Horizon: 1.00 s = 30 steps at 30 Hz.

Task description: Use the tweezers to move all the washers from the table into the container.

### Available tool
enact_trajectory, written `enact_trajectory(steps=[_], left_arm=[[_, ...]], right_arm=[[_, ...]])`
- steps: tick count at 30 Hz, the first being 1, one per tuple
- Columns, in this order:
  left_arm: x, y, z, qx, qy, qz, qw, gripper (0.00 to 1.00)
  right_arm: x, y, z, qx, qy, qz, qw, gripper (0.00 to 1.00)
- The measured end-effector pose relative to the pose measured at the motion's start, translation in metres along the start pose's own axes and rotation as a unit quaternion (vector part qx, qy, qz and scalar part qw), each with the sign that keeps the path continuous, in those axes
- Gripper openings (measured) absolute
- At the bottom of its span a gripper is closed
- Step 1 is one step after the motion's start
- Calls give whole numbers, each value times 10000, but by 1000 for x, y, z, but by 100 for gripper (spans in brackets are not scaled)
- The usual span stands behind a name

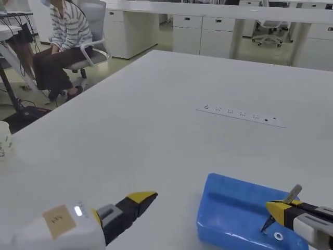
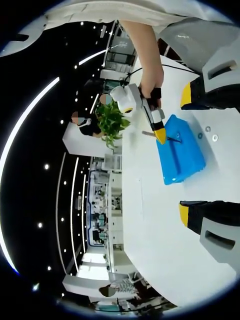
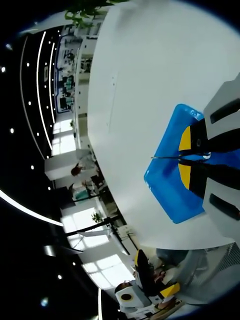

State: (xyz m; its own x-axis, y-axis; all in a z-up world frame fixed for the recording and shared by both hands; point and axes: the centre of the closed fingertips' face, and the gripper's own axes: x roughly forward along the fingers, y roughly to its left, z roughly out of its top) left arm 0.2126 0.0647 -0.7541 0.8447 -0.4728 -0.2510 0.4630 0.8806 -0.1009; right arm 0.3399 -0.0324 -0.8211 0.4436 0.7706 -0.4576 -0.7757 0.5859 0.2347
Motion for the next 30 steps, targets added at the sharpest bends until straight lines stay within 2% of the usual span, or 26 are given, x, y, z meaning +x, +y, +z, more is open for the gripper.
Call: enact_trajectory(steps=[9, 18, 25, 30], left_arm=[[0, 1, -1, 15, 35, -15, 10000, 74], [0, 0, -2, 20, 65, -28, 10000, 74], [0, -1, -3, 31, 71, -23, 10000, 74], [0, -1, -3, 40, 73, -15, 10000, 74]], right_arm=[[0, 2, 0, -41, -16, 17, 10000, 4], [-9, 6, 3, -85, -93, 20, 9999, 4], [-17, 9, 10, -50, -222, 51, 9997, 4], [-24, 17, 17, -114, -346, 107, 9993, 3]])
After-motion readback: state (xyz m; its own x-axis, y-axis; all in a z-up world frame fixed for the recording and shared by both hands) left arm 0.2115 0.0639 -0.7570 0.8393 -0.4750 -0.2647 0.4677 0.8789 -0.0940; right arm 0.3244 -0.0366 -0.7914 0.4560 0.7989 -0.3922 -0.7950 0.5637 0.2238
